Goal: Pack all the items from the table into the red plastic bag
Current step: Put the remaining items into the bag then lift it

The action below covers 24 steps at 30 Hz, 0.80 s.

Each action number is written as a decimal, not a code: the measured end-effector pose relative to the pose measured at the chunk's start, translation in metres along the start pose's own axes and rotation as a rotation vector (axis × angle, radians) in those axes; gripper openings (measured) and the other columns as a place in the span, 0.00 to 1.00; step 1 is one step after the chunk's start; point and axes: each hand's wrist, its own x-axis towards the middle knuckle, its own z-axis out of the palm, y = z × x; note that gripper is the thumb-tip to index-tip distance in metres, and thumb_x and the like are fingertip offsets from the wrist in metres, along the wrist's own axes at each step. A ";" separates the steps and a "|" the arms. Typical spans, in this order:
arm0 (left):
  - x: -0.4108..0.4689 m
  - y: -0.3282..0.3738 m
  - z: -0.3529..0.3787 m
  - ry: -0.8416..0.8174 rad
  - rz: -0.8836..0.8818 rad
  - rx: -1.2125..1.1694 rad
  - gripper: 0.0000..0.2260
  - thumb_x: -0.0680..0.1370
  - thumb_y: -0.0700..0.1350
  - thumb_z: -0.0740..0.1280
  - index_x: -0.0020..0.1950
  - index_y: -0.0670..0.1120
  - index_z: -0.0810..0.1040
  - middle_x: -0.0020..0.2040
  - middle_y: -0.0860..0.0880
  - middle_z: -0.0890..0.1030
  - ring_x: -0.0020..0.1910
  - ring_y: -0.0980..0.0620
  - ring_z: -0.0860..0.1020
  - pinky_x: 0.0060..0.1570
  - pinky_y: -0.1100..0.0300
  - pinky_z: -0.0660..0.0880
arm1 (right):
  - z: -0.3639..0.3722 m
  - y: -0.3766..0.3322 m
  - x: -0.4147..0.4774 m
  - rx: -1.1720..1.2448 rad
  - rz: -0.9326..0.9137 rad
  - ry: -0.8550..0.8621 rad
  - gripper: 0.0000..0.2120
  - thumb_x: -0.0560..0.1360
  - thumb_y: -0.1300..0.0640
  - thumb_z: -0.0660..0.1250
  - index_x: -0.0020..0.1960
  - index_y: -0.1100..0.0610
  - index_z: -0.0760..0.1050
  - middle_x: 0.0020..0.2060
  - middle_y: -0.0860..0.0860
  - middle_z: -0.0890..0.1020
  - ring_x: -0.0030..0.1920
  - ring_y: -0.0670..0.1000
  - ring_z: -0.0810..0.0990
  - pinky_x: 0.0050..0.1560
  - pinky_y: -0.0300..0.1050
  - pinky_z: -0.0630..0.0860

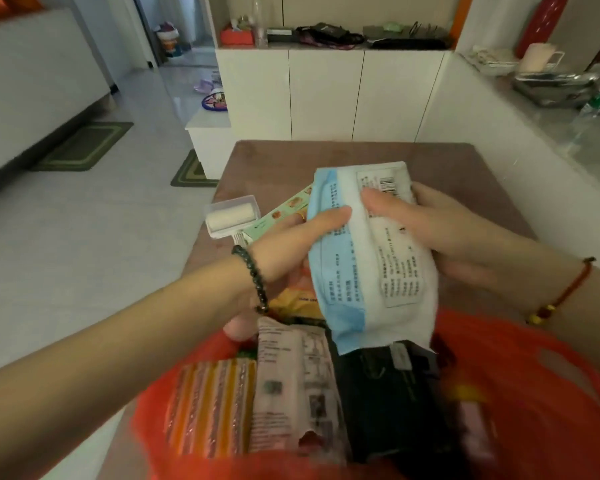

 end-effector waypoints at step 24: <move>-0.068 -0.045 -0.062 0.055 -0.191 0.737 0.17 0.77 0.54 0.59 0.54 0.42 0.77 0.49 0.44 0.82 0.46 0.45 0.82 0.46 0.54 0.80 | 0.089 0.041 -0.030 -1.055 0.270 -0.238 0.16 0.77 0.50 0.61 0.57 0.58 0.77 0.51 0.53 0.82 0.41 0.48 0.80 0.36 0.37 0.75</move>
